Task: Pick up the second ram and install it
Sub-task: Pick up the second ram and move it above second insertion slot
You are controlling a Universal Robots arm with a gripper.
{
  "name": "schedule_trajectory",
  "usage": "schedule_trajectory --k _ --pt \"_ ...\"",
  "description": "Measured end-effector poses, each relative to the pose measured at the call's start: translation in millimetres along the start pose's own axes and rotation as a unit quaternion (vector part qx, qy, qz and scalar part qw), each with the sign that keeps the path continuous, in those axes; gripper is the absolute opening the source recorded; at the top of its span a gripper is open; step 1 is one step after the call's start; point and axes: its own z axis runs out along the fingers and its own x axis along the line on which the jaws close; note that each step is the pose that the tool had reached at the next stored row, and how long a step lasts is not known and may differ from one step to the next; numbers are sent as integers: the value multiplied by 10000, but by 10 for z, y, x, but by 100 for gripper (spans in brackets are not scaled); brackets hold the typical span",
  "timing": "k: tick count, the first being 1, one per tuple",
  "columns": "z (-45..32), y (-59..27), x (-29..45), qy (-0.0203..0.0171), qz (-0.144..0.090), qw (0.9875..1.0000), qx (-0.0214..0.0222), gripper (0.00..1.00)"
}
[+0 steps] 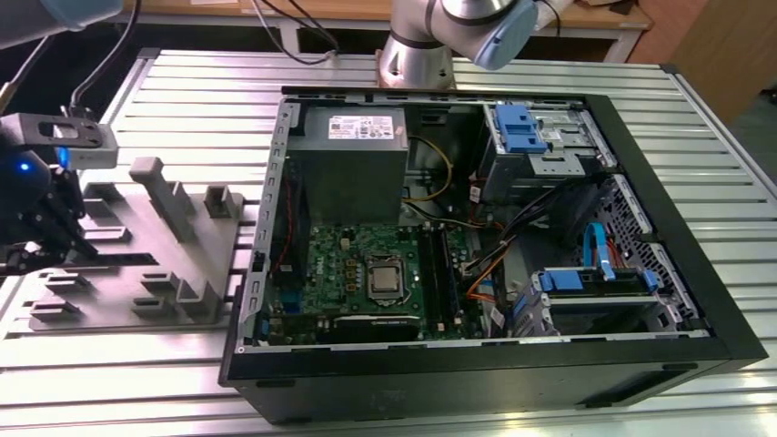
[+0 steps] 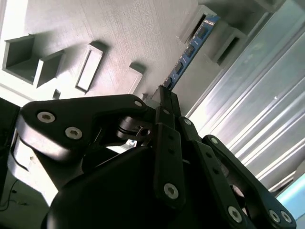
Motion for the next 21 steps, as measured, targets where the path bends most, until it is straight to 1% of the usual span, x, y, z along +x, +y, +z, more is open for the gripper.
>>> schedule_trajectory --k 10,14,21 --pt "-207 2 -14 -9 0 10000 0 8" --pt "-276 2 -19 -15 0 10000 0 8" --pt "-478 4 -33 -34 0 10000 0 8"
